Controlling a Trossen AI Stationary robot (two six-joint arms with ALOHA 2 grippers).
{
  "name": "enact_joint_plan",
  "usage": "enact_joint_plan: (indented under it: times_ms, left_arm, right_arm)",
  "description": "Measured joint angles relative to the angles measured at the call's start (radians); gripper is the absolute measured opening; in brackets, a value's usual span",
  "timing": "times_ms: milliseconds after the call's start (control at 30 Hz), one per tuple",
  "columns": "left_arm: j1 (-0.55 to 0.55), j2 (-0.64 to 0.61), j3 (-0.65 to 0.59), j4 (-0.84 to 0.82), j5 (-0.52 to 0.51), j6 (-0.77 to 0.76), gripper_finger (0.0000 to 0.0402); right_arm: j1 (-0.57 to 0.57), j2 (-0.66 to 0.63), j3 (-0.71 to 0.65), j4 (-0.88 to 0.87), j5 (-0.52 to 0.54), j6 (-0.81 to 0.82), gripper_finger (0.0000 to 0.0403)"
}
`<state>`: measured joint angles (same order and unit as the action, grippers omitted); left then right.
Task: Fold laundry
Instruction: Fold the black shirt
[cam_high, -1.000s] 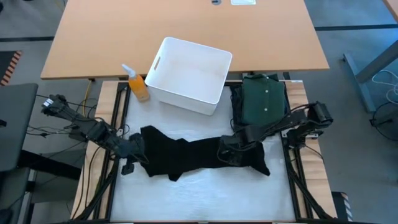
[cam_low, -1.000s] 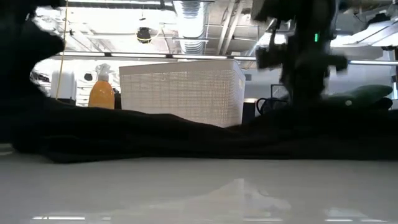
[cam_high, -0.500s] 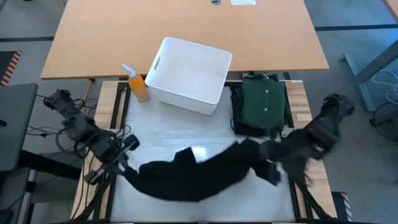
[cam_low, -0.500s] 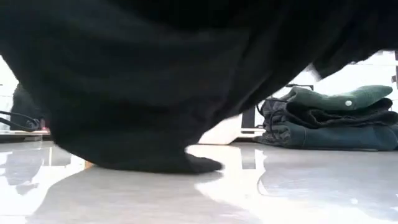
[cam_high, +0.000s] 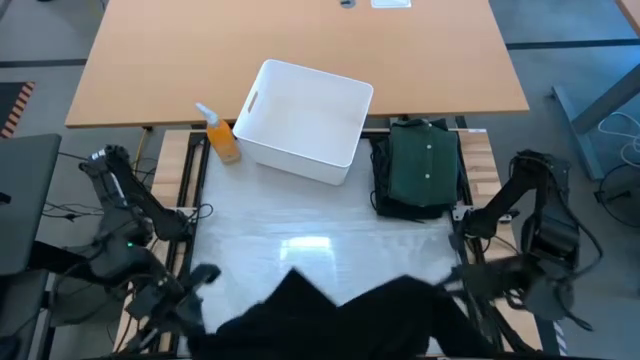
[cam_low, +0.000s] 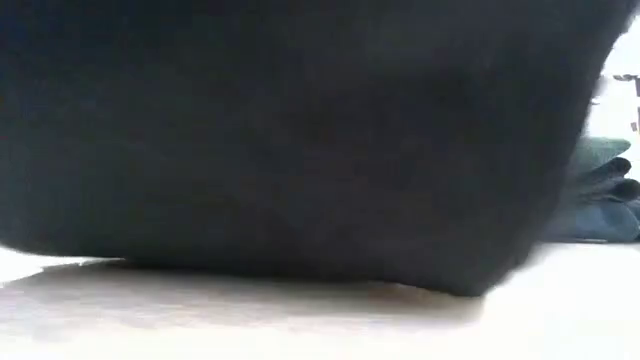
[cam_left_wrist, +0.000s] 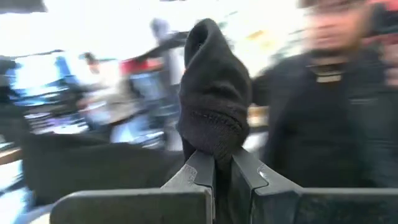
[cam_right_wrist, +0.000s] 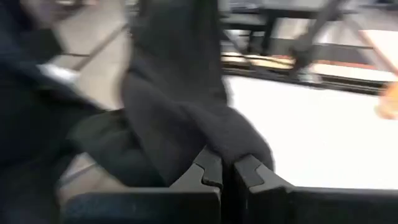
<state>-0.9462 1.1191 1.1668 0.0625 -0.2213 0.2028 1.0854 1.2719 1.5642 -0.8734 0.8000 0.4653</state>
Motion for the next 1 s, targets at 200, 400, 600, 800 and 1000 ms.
enact_joint_plan:
  times_ms: [200,400,600,800,1000]
  left_arm:
    - [0.0,0.032,0.114,-0.197,-0.694,-0.01,0.0]
    - [0.073,0.033,0.113,-0.726,-1.006,-0.463,0.0]
    - [0.139,0.036,0.087,-1.162,-0.986,-0.939,0.0]
    - [0.172,0.036,0.069,-1.249,-0.945,-1.054,0.0]
    - [0.183,0.035,0.039,-1.245,-0.924,-1.062,0.0]
  right_arm:
    - [-0.199,-0.025,0.0,-0.282,0.084,0.18,0.0021]
    - [-0.516,-0.002,-0.081,-0.614,-0.016,0.44,0.0051]
    - [-0.761,-0.002,-0.207,-0.634,-0.235,0.335,0.0132]
    - [-0.823,-0.002,-0.229,-0.604,-0.273,0.266,0.0205]
    - [-0.708,0.004,-0.28,-0.064,-0.276,0.061,0.0222]
